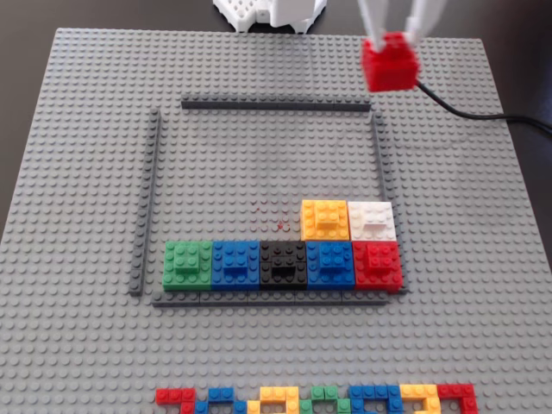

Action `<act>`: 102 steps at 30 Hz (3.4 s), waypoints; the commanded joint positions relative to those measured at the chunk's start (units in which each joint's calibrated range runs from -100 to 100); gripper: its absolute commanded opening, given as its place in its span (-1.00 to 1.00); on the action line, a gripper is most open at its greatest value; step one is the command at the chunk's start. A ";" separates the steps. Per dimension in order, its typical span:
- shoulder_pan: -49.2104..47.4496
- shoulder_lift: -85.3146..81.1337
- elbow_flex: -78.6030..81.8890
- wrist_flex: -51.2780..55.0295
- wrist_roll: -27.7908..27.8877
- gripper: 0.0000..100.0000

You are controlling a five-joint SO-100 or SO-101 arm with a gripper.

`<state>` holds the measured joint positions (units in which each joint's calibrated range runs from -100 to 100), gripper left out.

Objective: Grab the cube and place it into the grid

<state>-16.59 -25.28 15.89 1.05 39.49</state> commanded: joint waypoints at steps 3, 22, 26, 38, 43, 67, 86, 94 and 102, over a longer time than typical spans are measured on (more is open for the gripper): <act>7.12 -12.99 9.89 -2.27 3.42 -1.00; 14.12 -11.44 16.78 -8.52 6.40 -1.00; 13.90 -4.82 11.80 -9.31 6.40 -1.00; 16.11 13.15 -2.34 -10.33 7.72 -1.00; 17.73 18.40 -7.41 -10.38 8.69 -1.00; 17.51 33.19 -15.30 -13.31 8.64 -1.00; 16.40 33.70 -14.21 -14.44 7.96 -1.00; 16.77 33.36 -12.58 -15.31 8.01 -0.93; 17.21 33.10 -11.13 -15.75 8.21 -0.84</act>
<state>0.26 9.92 5.30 -13.80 47.55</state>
